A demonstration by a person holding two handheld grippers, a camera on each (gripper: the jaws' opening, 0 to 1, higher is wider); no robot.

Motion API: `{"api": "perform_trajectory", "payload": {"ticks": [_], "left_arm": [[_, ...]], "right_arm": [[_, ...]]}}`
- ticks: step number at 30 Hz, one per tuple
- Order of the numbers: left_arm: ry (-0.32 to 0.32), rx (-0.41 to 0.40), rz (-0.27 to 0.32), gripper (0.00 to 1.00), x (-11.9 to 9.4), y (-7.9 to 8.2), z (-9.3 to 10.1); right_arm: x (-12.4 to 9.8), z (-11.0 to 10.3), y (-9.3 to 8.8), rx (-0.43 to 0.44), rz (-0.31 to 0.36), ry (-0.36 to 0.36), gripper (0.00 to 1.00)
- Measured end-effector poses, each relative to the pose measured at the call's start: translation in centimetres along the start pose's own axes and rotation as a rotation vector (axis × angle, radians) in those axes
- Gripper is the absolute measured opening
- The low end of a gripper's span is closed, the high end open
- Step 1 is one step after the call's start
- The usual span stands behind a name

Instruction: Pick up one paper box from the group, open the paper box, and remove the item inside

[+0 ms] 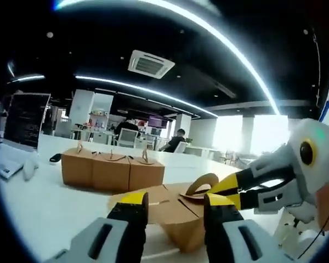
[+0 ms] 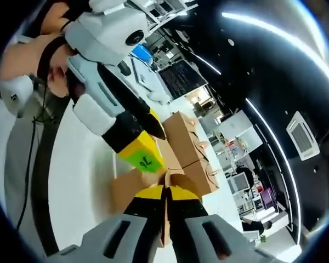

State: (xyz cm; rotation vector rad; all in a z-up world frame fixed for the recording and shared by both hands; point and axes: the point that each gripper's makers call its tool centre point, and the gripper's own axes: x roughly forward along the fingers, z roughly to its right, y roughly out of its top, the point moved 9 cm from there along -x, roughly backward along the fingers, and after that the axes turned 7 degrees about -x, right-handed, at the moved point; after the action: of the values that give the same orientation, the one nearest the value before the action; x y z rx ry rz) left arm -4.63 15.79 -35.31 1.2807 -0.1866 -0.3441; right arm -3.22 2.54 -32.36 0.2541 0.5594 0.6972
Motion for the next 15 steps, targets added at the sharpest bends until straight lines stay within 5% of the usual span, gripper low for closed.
{"api": "perform_trajectory", "payload": {"ticks": [15], "left_arm": [[-0.012,0.003,-0.024,0.39,-0.18,-0.71,-0.03]], "right_arm": [[-0.07,0.43,-0.09,0.102,0.007,-0.015,0.03]]}}
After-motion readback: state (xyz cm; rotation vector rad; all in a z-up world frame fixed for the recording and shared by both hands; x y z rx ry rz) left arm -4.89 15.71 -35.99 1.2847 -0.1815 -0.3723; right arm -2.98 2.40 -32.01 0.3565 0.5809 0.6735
